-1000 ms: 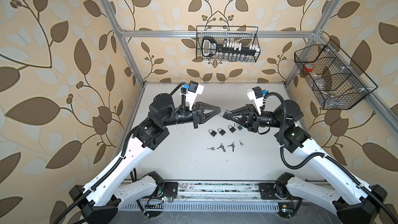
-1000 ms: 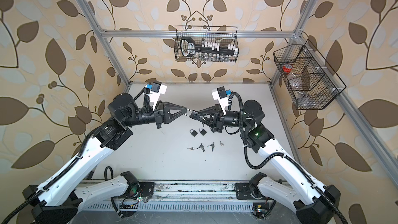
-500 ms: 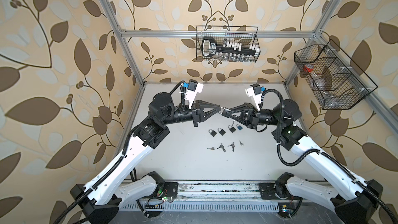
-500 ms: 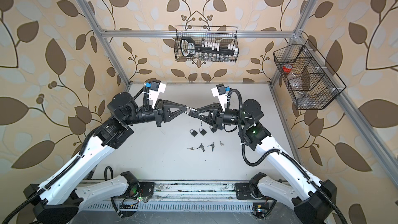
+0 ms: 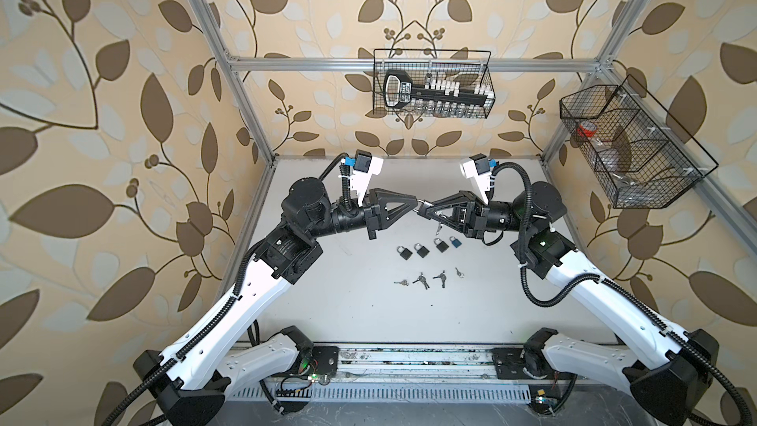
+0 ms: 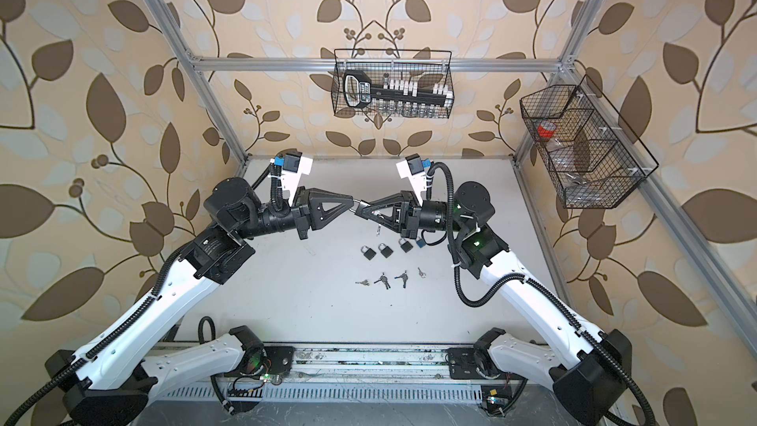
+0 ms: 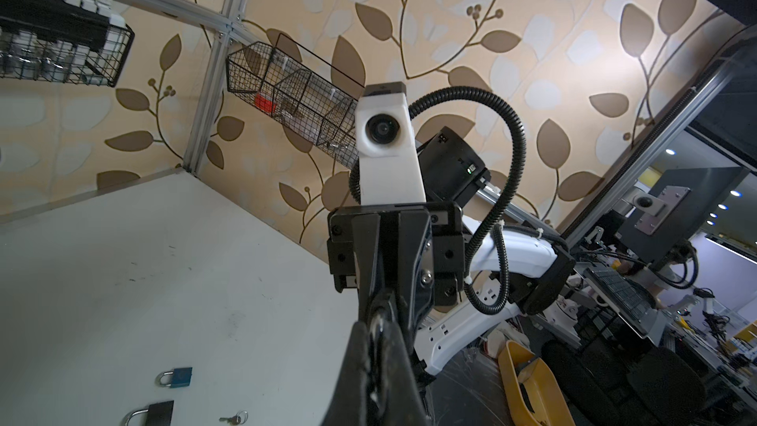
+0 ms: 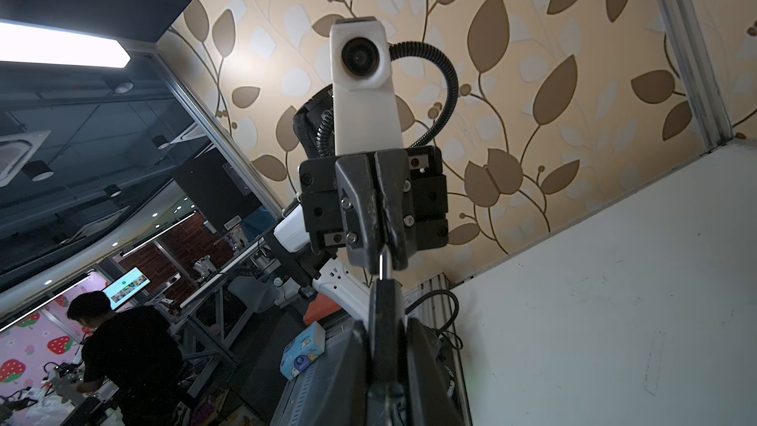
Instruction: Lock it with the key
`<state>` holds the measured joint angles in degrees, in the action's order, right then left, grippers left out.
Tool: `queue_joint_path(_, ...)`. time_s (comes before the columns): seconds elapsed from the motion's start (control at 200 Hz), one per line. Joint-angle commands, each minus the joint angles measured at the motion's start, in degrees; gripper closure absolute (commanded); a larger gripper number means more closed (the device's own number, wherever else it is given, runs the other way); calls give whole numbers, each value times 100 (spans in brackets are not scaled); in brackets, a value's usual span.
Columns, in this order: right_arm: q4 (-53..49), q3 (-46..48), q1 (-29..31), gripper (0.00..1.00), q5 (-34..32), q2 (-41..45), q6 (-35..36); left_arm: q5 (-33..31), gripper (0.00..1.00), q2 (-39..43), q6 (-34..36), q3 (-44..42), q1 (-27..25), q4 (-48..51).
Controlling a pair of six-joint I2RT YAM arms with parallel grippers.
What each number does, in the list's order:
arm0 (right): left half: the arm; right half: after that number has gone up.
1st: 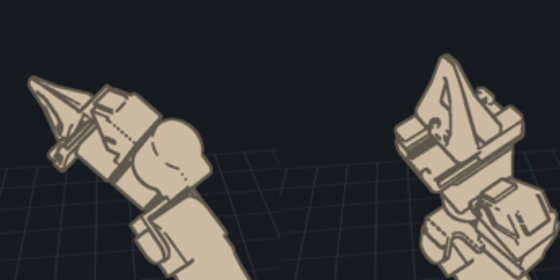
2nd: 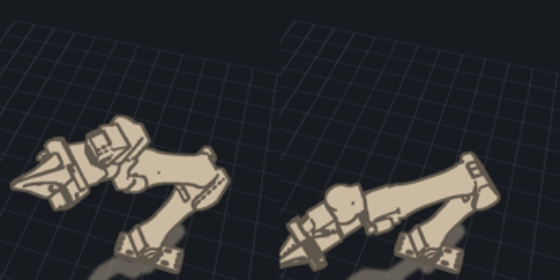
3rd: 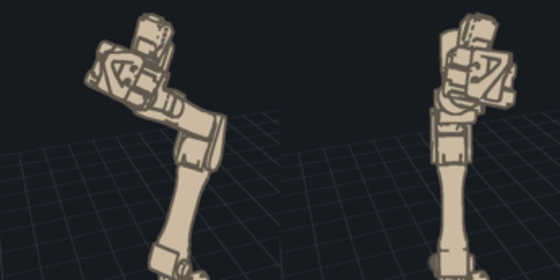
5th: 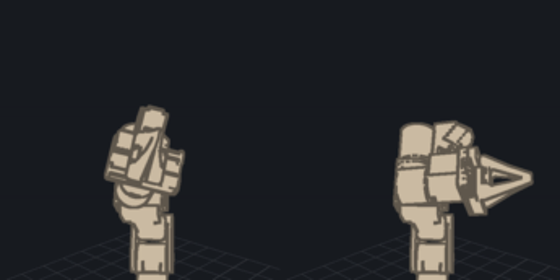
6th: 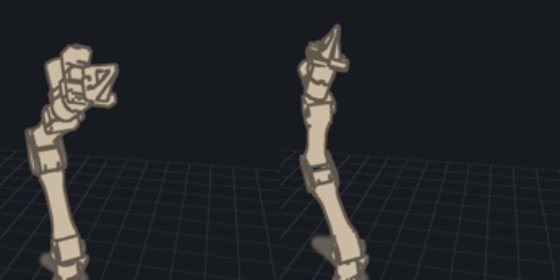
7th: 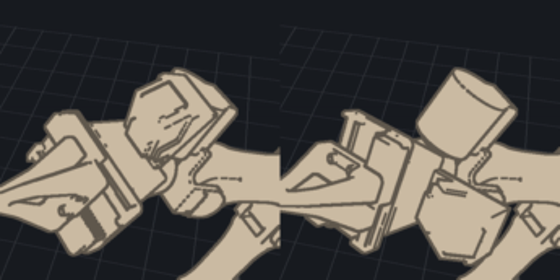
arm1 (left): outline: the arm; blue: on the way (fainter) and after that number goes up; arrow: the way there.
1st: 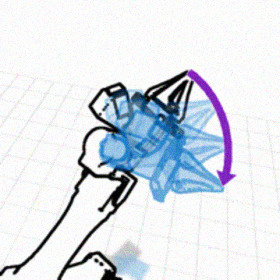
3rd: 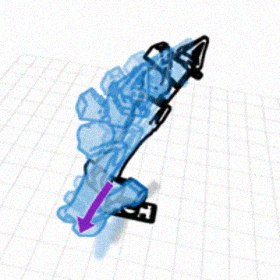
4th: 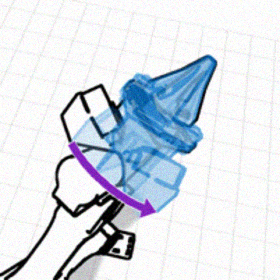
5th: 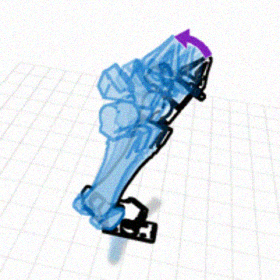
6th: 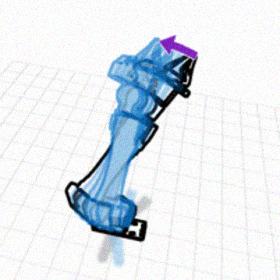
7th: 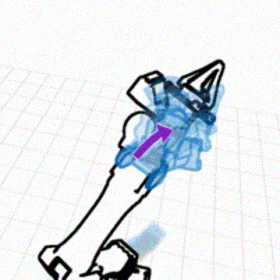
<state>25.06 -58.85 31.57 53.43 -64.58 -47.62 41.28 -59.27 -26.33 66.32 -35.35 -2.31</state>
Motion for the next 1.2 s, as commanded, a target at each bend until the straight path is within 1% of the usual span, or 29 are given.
queue_joint_path(0.0, 258, -445, 173, 100, -377, -85, 215, 546, 100, -371, 329, -329, -545, 898)
queue_joint_path(0.08, -68, -372, 157, 100, -455, 14, 503, 251, 100, -183, 437, -286, -524, 1031)
queue_joint_path(0.14, -292, -254, 147, 100, -499, 138, 714, 147, 100, -42, 420, -250, -399, 1007)
queue_joint_path(0.27, -761, 60, 76, 100, -537, 479, 1317, 260, 100, 323, -76, -351, 301, 522)
queue_joint_path(0.325, -1194, 118, 73, 79, -591, 606, 1758, 261, 100, 468, -264, -342, 559, 377)
queue_joint_path(0.36, -1445, 157, 78, 71, -626, 665, 2011, 207, 100, 534, -302, -299, 627, 376)
queue_joint_path(0.435, -1822, 259, 73, 59, -690, 757, 2455, 153, 100, 582, -264, -108, 644, 494)
queue_joint_path(0.51, -2127, 368, 82, 53, -968, 857, 2868, 82, 100, 582, -253, 34, 644, 589)
queue_joint_path(0.6, -2225, 558, 85, 52, -1489, 1000, 3192, -160, 100, 591, -142, 151, 650, 854)
queue_joint_path(0.665, -2177, 671, 118, 51, -1904, 1098, 3272, -358, 100, 592, -63, 218, 644, 1057)
queue_joint_path(0.755, -1849, 904, 308, 51, -2655, 1210, 3326, -605, 100, 600, -46, 239, 644, 1238)
queue_joint_path(0.86, -1449, 1067, 672, 52, -3377, 1186, 3522, -591, 100, 555, -94, 221, 644, 1209)
queue_joint_path(0.915, -1241, 1108, 797, 52, -3613, 1142, 3617, -584, 100, 539, -130, 219, 644, 1176)
queue_joint_path(0.985, -1014, 1104, 1161, 51, -3839, 1048, 3716, -595, 100, 539, -136, 221, 644, 1169)
queue_joint_path(1.07, -917, 1077, 1523, 51, -4447, 914, 3947, -612, 100, 539, -120, 231, 647, 1187)
queue_joint_path(1.13, -839, 1075, 1634, 51, -4734, 816, 4031, -612, 100, 552, -117, 232, 645, 1197)
queue_joint_path(1.195, -761, 1077, 1675, 51, -4837, 720, 3985, -612, 100, 556, -118, 228, 645, 1206)
